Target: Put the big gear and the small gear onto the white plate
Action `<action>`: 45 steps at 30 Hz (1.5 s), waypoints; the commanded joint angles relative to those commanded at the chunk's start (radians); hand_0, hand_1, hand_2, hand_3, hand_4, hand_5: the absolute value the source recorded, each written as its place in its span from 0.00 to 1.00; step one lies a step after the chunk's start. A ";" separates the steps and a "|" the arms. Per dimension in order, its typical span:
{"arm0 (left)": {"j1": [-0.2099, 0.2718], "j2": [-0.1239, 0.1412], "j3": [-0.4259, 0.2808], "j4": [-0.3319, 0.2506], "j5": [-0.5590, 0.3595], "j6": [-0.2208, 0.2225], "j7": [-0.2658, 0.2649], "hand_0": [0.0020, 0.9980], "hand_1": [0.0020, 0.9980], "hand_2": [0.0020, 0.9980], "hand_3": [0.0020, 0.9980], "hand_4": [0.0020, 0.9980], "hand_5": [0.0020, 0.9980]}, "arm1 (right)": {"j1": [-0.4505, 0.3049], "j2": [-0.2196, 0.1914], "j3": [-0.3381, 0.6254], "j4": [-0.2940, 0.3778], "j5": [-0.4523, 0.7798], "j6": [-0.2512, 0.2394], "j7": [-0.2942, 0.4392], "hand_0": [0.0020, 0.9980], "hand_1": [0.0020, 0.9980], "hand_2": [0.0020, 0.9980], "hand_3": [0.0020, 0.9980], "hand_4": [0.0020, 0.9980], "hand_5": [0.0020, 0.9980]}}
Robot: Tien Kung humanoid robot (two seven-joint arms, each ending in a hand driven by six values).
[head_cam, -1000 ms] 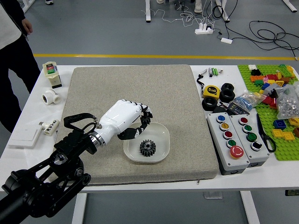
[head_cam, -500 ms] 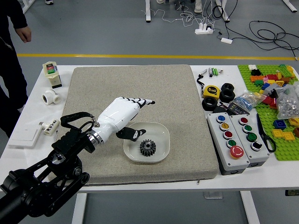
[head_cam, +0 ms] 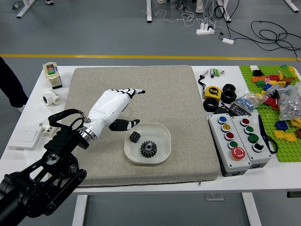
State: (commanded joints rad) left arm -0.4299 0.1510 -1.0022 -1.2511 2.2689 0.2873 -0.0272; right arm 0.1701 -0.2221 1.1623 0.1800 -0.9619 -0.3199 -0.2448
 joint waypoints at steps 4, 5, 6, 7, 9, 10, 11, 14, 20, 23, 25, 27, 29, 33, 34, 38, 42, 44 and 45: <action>0.028 -0.014 -0.090 0.024 0.000 0.026 -0.009 0.54 0.72 0.88 0.84 0.82 0.16 | -0.001 0.000 0.001 0.000 -0.002 0.001 0.000 0.60 0.61 0.70 0.55 0.76 0.65; 0.038 -0.019 -0.115 0.029 0.000 0.033 -0.015 0.54 0.72 0.88 0.84 0.82 0.16 | -0.001 0.000 0.001 0.000 -0.003 0.001 0.000 0.60 0.61 0.70 0.55 0.76 0.65; 0.045 -0.022 -0.137 0.033 0.000 0.038 -0.020 0.54 0.72 0.88 0.84 0.82 0.16 | -0.001 0.000 0.002 0.000 -0.003 0.001 -0.001 0.60 0.61 0.70 0.55 0.76 0.65; 0.055 -0.024 -0.158 0.036 0.000 0.044 -0.026 0.51 0.70 0.85 0.76 0.75 0.18 | -0.002 0.000 0.002 0.000 -0.004 0.001 -0.001 0.60 0.61 0.70 0.55 0.76 0.65; 0.076 -0.028 -0.207 0.039 0.000 0.057 -0.038 0.51 0.70 0.85 0.76 0.75 0.18 | -0.003 0.001 0.004 0.000 -0.005 0.001 -0.001 0.60 0.61 0.70 0.55 0.76 0.65; 0.081 -0.029 -0.219 0.040 0.000 0.059 -0.041 0.51 0.70 0.85 0.76 0.75 0.18 | -0.004 0.001 0.004 0.000 -0.005 0.001 -0.001 0.60 0.61 0.70 0.55 0.76 0.65; 0.090 -0.030 -0.234 0.040 0.000 0.062 -0.043 0.51 0.70 0.85 0.76 0.75 0.18 | -0.004 0.002 0.004 0.000 -0.006 0.001 -0.001 0.60 0.61 0.70 0.55 0.76 0.65; 0.113 -0.035 -0.272 0.037 -0.076 0.060 -0.051 0.51 0.69 0.82 0.71 0.72 0.19 | -0.006 0.003 0.007 0.000 -0.008 0.000 -0.002 0.60 0.61 0.70 0.55 0.76 0.65; 0.142 -0.041 -0.291 0.024 -0.324 0.058 -0.085 0.49 0.65 0.76 0.63 0.70 0.26 | -0.010 0.005 0.010 0.000 -0.012 0.000 -0.003 0.60 0.61 0.70 0.55 0.76 0.65; 0.151 -0.044 -0.289 0.021 -0.445 0.063 -0.106 0.49 0.65 0.76 0.63 0.70 0.26 | -0.011 0.006 0.010 0.000 -0.012 0.000 -0.003 0.60 0.61 0.70 0.55 0.76 0.65; 0.159 -0.047 -0.287 0.018 -0.523 0.041 -0.116 0.53 0.66 0.77 0.64 0.73 0.37 | -0.013 0.007 0.011 0.000 -0.013 0.000 -0.004 0.60 0.61 0.70 0.55 0.76 0.65; 0.165 -0.048 -0.283 0.020 -0.614 0.001 -0.116 0.53 0.66 0.77 0.64 0.73 0.37 | -0.014 0.007 0.011 0.000 -0.014 0.000 -0.004 0.60 0.61 0.70 0.55 0.76 0.65; 0.171 -0.050 -0.279 0.022 -0.699 -0.035 -0.114 0.53 0.66 0.77 0.64 0.73 0.37 | -0.015 0.007 0.011 0.000 -0.016 0.000 -0.004 0.60 0.61 0.70 0.55 0.76 0.65; 0.182 -0.052 -0.276 0.028 -0.861 -0.090 -0.118 0.70 0.76 0.84 0.73 0.78 0.60 | -0.018 0.008 0.012 0.000 -0.018 0.000 -0.005 0.60 0.61 0.70 0.55 0.76 0.65; 0.183 -0.052 -0.276 0.029 -0.913 -0.094 -0.118 0.70 0.76 0.84 0.73 0.78 0.60 | -0.018 0.008 0.012 0.000 -0.018 0.000 -0.005 0.60 0.61 0.70 0.55 0.76 0.65; 0.190 -0.052 -0.274 0.037 -1.076 -0.113 -0.126 0.79 0.82 0.88 0.82 0.79 0.78 | -0.021 0.008 0.012 0.000 -0.022 0.001 -0.005 0.60 0.61 0.70 0.55 0.76 0.65; 0.193 -0.052 -0.273 0.040 -1.224 -0.114 -0.131 0.79 0.82 0.88 0.82 0.79 0.78 | -0.022 0.008 0.013 0.000 -0.022 0.001 -0.006 0.60 0.61 0.70 0.55 0.76 0.65; 0.194 -0.053 -0.272 0.042 -1.250 -0.112 -0.135 0.81 0.84 0.89 0.83 0.79 0.82 | -0.022 0.008 0.014 0.000 -0.022 0.001 -0.006 0.60 0.61 0.70 0.55 0.76 0.65; 0.195 -0.053 -0.272 0.042 -1.253 -0.112 -0.136 0.81 0.84 0.89 0.83 0.79 0.82 | -0.022 0.008 0.014 0.000 -0.022 0.001 -0.006 0.60 0.61 0.70 0.55 0.76 0.65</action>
State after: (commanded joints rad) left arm -0.2354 0.0980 -1.2744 -1.2089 1.0158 0.1753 -0.1632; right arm 0.1482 -0.2137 1.1759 0.1800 -0.9842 -0.3189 -0.2505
